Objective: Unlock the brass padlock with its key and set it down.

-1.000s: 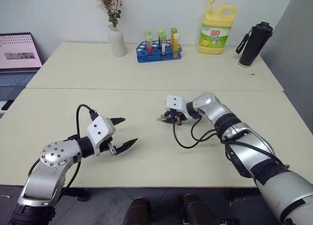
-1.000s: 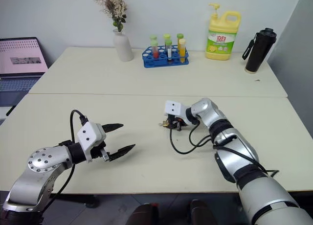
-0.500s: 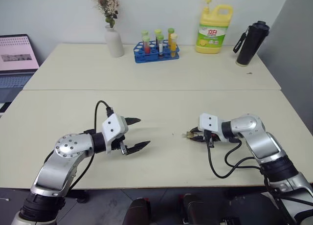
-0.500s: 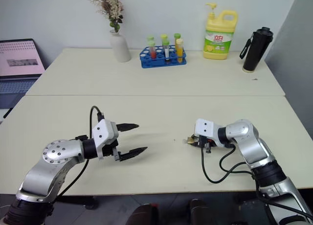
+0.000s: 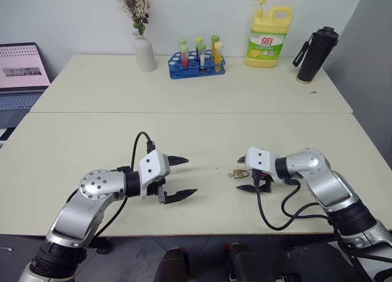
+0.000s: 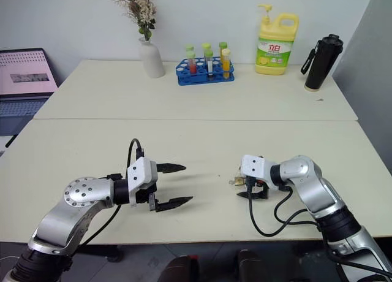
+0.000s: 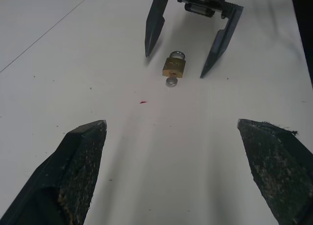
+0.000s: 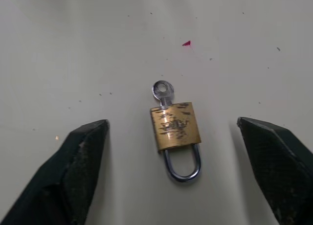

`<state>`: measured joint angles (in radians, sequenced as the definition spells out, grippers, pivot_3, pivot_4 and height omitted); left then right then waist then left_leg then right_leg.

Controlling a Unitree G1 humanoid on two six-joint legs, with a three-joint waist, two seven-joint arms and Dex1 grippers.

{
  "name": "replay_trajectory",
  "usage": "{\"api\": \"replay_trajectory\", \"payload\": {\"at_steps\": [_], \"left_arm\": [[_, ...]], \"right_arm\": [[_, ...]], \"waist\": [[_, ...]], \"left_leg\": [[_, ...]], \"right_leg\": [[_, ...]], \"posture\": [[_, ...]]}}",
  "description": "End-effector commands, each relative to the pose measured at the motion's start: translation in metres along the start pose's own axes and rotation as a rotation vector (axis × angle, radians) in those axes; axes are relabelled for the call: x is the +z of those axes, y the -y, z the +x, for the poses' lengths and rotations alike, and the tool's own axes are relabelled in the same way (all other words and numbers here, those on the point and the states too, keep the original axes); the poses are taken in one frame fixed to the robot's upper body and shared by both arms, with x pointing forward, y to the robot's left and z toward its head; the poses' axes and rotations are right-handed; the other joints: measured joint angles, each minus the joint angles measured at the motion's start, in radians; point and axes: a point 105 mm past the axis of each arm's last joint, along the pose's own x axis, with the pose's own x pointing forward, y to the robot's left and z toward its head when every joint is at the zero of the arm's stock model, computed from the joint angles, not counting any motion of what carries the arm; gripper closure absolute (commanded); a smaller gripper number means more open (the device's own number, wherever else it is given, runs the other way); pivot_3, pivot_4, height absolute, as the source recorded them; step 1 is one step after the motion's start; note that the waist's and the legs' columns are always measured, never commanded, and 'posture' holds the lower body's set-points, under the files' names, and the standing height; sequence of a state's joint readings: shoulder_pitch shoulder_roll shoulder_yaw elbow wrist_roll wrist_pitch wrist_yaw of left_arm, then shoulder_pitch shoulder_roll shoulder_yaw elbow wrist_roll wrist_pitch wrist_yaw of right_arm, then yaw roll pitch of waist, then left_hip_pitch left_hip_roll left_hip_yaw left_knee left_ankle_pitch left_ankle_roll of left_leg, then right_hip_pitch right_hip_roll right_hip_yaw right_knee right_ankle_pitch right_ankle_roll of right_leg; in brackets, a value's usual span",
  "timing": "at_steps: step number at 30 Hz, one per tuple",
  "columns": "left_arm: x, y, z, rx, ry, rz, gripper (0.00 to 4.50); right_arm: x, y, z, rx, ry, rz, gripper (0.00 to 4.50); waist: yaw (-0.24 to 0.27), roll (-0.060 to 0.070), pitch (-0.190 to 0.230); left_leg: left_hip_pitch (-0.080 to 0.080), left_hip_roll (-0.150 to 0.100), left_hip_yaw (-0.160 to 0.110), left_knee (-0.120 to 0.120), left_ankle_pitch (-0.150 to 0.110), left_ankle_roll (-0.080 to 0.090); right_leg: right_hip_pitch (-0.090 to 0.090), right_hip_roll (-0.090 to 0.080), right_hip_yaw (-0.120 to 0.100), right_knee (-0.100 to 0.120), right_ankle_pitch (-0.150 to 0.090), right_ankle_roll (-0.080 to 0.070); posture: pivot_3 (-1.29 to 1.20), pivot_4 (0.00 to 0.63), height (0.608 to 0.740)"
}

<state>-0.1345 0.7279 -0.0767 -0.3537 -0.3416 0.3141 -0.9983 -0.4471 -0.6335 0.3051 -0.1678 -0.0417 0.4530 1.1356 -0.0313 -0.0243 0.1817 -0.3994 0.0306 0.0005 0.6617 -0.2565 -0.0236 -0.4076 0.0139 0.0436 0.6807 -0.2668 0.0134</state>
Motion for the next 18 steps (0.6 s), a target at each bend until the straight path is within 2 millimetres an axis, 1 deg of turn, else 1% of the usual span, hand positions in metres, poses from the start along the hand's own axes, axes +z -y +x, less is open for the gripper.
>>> {"api": "replay_trajectory", "payload": {"at_steps": [1, 4, 5, 8, 13, 18], "left_arm": [[0.01, 0.015, 0.0, -0.083, 0.027, 0.009, 0.0], [0.009, 0.02, -0.001, -0.121, 0.009, 0.011, 0.0], [0.009, 0.021, -0.001, -0.13, 0.008, 0.016, 0.0], [0.014, 0.02, 0.001, -0.148, 0.016, 0.036, 0.0], [0.018, 0.02, 0.005, -0.169, 0.027, 0.05, 0.0], [0.017, 0.018, 0.004, -0.168, 0.019, 0.061, 0.0]], "right_arm": [[0.02, 0.003, -0.023, -0.024, 0.084, 0.009, 0.05], [0.013, 0.002, -0.026, -0.028, 0.061, -0.014, 0.05], [0.012, 0.002, -0.025, -0.028, 0.062, 0.002, 0.05], [0.009, 0.005, -0.017, -0.024, 0.109, 0.098, 0.05], [-0.005, 0.012, -0.002, -0.031, 0.091, 0.116, 0.05], [-0.013, 0.017, 0.008, -0.012, 0.079, 0.133, 0.05]], "waist": [[0.0, 0.0, 0.0], [0.0, 0.0, 0.0], [0.0, 0.0, 0.0], [0.0, 0.0, 0.0], [0.0, 0.0, 0.0], [0.0, 0.0, 0.0]], "left_leg": [[0.0, 0.0, 0.0, 0.0, 0.0, 0.0], [0.0, 0.0, -0.001, 0.0, 0.0, 0.0], [0.0, 0.0, -0.001, 0.0, 0.0, 0.0], [0.0, 0.0, 0.0, 0.0, 0.0, 0.0], [0.001, 0.0, 0.0, 0.0, 0.0, 0.0], [0.0, 0.0, 0.001, 0.0, 0.0, 0.0]], "right_leg": [[0.0, 0.0, 0.0, 0.0, 0.0, 0.0], [0.001, 0.0, 0.0, 0.0, 0.0, 0.0], [0.001, 0.0, 0.0, 0.0, 0.0, 0.0], [0.001, 0.0, 0.0, 0.0, 0.0, 0.0], [0.001, 0.001, 0.0, 0.0, 0.0, 0.0], [0.0, 0.001, 0.0, 0.0, 0.0, 0.0]], "posture": [[0.0, 0.15, 0.74], [0.0, 0.15, 0.74], [0.0, 0.15, 0.74], [0.0, 0.15, 0.74], [0.0, 0.15, 0.74], [0.0, 0.15, 0.74]]}}
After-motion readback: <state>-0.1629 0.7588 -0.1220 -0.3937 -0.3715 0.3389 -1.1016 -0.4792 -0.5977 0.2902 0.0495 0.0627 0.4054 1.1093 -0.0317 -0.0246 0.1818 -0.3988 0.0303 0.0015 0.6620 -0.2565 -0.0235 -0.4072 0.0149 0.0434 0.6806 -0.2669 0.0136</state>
